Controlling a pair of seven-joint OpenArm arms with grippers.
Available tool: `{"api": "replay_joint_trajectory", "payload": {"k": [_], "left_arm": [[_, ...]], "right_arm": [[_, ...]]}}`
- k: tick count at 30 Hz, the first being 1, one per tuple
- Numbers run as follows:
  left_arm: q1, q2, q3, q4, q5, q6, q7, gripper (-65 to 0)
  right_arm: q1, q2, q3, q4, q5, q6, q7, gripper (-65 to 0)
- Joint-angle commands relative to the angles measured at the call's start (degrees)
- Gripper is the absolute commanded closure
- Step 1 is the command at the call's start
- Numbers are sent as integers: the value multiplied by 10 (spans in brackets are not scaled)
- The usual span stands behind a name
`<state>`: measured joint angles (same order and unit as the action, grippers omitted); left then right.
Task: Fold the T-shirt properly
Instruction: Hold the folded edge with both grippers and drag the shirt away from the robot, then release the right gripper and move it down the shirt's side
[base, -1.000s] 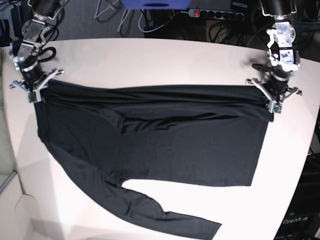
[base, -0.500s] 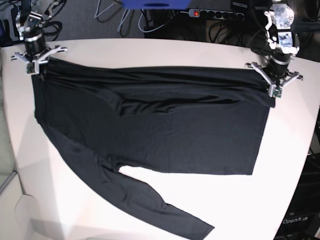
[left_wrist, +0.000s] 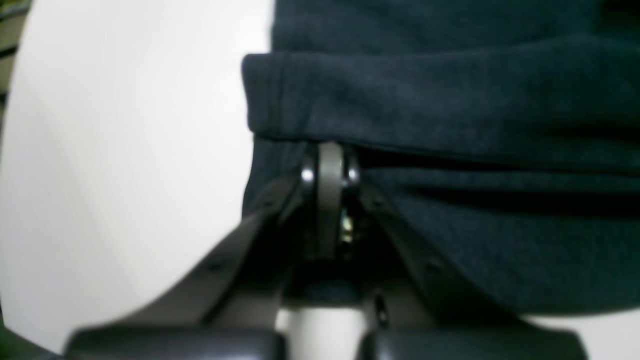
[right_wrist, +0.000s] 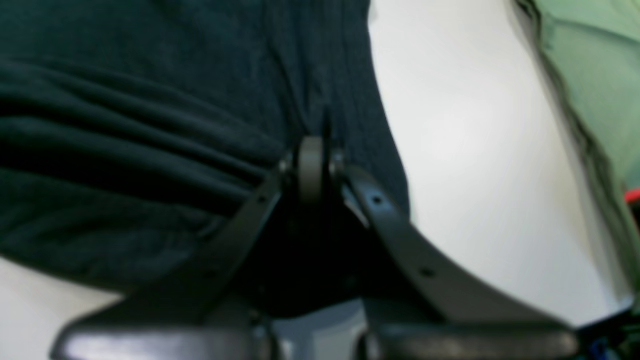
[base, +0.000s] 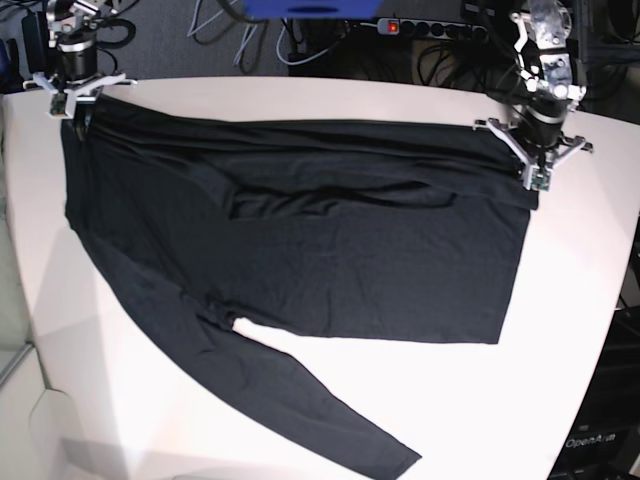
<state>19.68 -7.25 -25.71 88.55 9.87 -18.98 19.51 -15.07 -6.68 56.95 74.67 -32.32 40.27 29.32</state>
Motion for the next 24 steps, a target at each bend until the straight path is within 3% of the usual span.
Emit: {"api": "replay_joint_trajectory", "payload": {"k": [1,12,18,24], "left_arm": [[0,-2,-2,12,-2,6,-7,0],[1,1,-27,21,-2,4,-6,0],[-2,21,-98,21,3,-101,-5,0],[-14,33,-142,48,5,-144,-4,0]], "right_arm": [[-2,7,3,9,19,-3,18,0],[-1,7,4,59,55,-3,14,0],[0,6,4,71,55,-3,14,0],[20,3,3,92,55,-3,7,0]]}}
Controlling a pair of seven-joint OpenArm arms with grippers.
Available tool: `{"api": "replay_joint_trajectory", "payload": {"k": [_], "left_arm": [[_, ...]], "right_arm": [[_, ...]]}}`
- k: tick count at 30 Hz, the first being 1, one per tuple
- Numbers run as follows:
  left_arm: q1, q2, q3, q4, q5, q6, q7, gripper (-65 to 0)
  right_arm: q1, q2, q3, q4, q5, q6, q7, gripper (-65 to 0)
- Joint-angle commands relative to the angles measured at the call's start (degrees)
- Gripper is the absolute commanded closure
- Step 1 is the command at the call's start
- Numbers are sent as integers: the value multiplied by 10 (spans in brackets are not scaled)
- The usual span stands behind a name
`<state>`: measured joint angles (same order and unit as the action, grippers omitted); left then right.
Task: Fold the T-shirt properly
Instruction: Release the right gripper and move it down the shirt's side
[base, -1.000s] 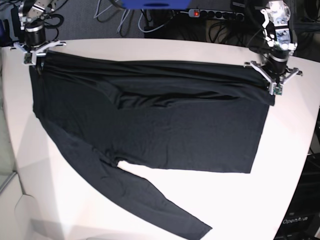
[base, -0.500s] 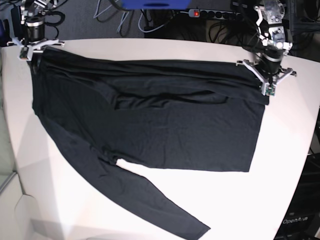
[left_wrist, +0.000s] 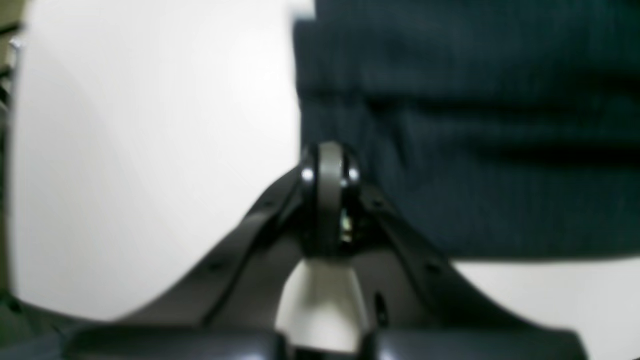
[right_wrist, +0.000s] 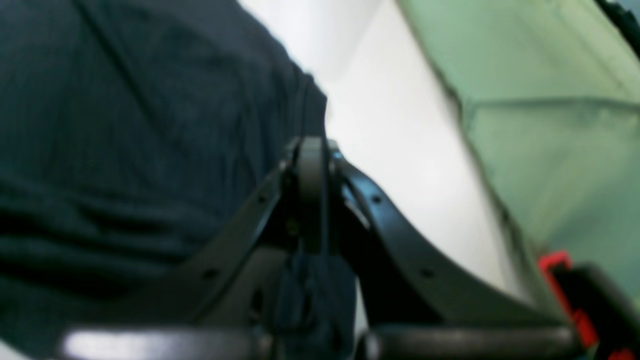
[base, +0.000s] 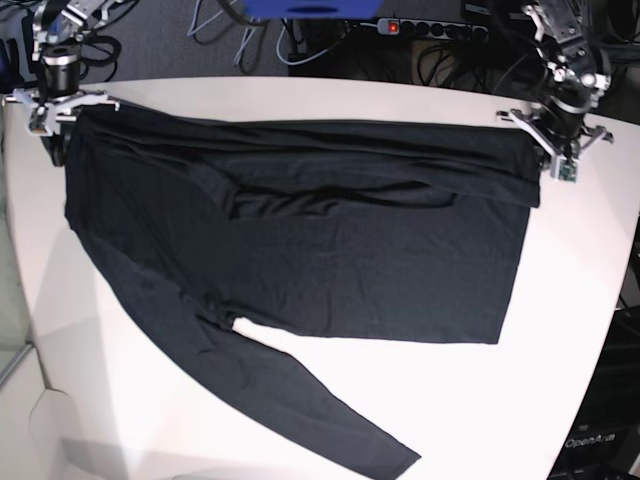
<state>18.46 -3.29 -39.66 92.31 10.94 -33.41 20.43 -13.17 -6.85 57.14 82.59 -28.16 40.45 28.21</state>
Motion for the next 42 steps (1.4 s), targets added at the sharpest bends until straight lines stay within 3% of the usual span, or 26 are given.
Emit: {"api": "replay_joint_trajectory", "payload": {"k": [1,5,12,20,30,35,39,42], "left_arm": [[-2,-5,-2,17,-6,0,-13,0],[-2,8,-2,42,-5,-1,-11,0],[-43,10,1,72,-9,-2,88,0],[-106,9,2,69,-6,-2,158,0],[-123,3,27,59,-5,-2,164,0],[-123,-4,28,56,-5,-1,164,0],[-121,-5,25,57,-5,-1,164,0],[-123,-8,25,57,19,-1,164,0]], "right_arm": [[4,-2,0,24,13,-4,11,0],[35,-18,-1,84,12,-4,-37,0],[130,-18,-3,143,2,-4,-213,0],[202,-18,-65,148,-71,-4,-312,-1],[304,-17,-166,83,-201,-4,-437,-7],[363,1,-167,-8,-233,-4,-447,-136],[401,36,-166,-83,-231,-4,-471,-277],[437,62,-162,-156,-231,-4,-484,-345]]}}
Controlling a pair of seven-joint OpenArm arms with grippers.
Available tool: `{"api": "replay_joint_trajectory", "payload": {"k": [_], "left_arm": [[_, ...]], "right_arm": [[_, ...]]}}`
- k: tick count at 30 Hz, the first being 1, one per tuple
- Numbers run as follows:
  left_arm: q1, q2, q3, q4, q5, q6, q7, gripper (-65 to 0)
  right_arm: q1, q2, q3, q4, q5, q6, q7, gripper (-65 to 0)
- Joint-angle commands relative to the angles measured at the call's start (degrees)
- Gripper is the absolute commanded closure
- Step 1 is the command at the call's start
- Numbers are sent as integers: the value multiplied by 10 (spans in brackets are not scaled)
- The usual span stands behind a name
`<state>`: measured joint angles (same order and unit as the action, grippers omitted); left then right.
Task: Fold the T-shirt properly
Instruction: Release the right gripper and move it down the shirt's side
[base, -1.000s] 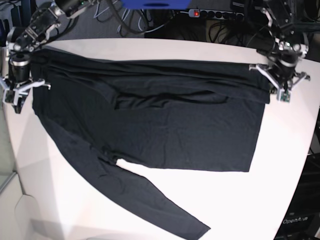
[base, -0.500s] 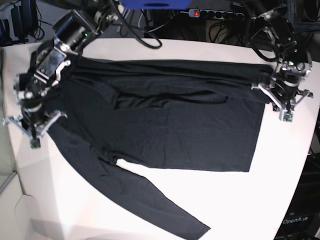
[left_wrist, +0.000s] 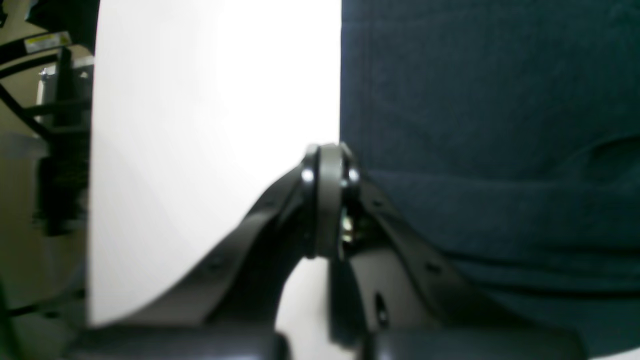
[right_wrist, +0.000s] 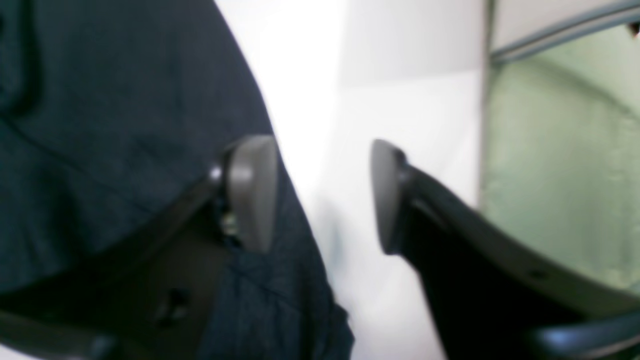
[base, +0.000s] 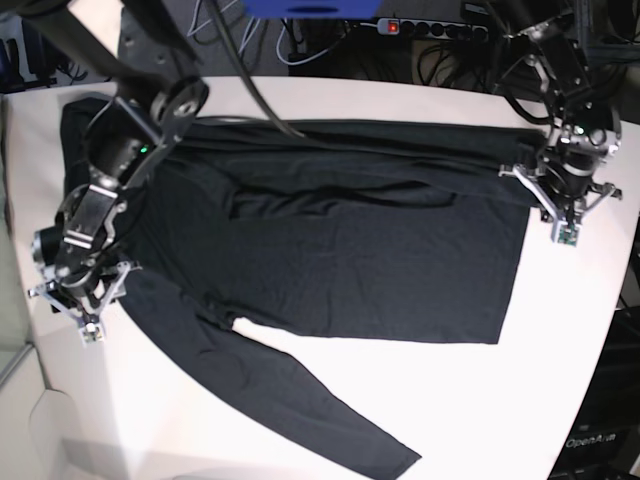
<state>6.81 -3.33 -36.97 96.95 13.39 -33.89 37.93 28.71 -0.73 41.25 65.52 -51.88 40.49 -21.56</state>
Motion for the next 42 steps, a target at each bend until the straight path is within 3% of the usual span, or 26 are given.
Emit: {"api": "replay_joint_trajectory", "payload": {"k": [1,6,12,23,38,42], "left_arm": [[-7,-6,-1,10,5,4,-12,0],[-17,-1,0,11,30,4,-12,0],[-24,-1,-1,10,30,4,-12,0],[-40,3,0,10,30,5,-11,0],[-40,3,0,10,30,6,-11,0],[-40,3,0,10,30,6,-11,0]], "right_arm": [[28,7,5,-6,6,-5,9,-356],[74,24,72,-85,7,-5,-10,-365],[79,16,101,-104,8,-5,-10,-365],[52,6,100,-104,58,-5,-5,-365],[48,16,104,-141,58,-5,-4,-360],[30,16,101,-149,58,-5,-4,-285]]}}
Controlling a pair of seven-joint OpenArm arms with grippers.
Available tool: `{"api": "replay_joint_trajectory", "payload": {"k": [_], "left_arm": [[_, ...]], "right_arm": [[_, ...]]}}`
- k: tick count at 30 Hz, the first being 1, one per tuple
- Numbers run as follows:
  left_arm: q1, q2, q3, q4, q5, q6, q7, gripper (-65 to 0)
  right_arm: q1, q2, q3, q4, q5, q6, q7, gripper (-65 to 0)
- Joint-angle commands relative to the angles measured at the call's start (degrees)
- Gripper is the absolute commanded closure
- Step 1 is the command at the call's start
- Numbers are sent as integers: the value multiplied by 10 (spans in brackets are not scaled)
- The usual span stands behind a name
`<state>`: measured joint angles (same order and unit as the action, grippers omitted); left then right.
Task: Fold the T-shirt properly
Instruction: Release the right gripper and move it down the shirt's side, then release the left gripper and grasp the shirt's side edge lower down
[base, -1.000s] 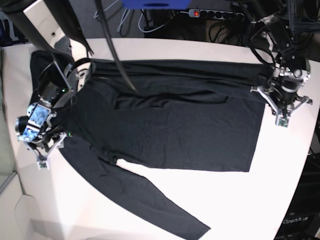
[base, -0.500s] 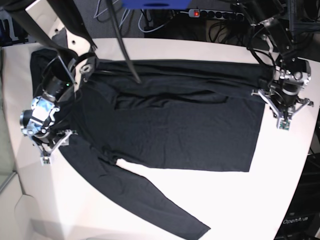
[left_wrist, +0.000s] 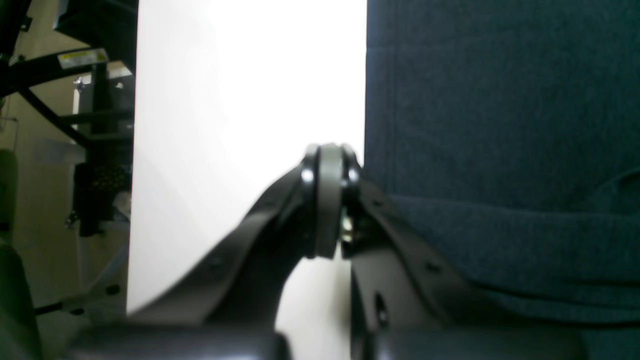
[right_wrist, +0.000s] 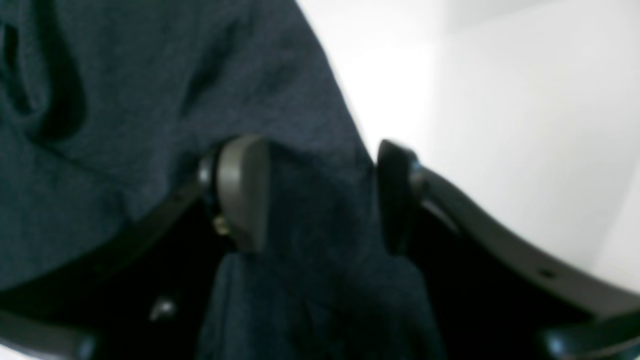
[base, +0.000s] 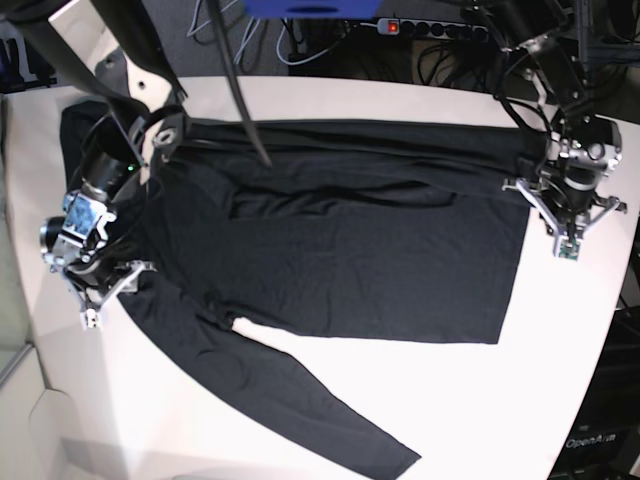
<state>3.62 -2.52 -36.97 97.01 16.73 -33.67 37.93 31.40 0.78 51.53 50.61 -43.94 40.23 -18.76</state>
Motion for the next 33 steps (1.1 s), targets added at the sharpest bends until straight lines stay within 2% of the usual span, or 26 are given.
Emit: {"api": "replay_joint_trajectory", "payload": {"k": [1,7,14,22,33], "left_arm": [[-8,-5,0,10,-3,4,-11,0],[-8,-5,0,10,-3,4,-11,0],[-12,-5,0,16,-6,5,-12,0],[-44,-2,-3,17,-4,5,-11,0],[-105,-2,-3,-26,-4,7,-12,0]], "right_arm": [[1,1,-1,0,-22,-2,-32,-252],[0,-2,-3,0,-24,-2,-32,-6],[-1,1,-28,17,-24,-2,-26,0],[-10,-14,-51,119,-23,-2,-13,0],[-30,-39,-80,168,-23,-2,-12,0]]}}
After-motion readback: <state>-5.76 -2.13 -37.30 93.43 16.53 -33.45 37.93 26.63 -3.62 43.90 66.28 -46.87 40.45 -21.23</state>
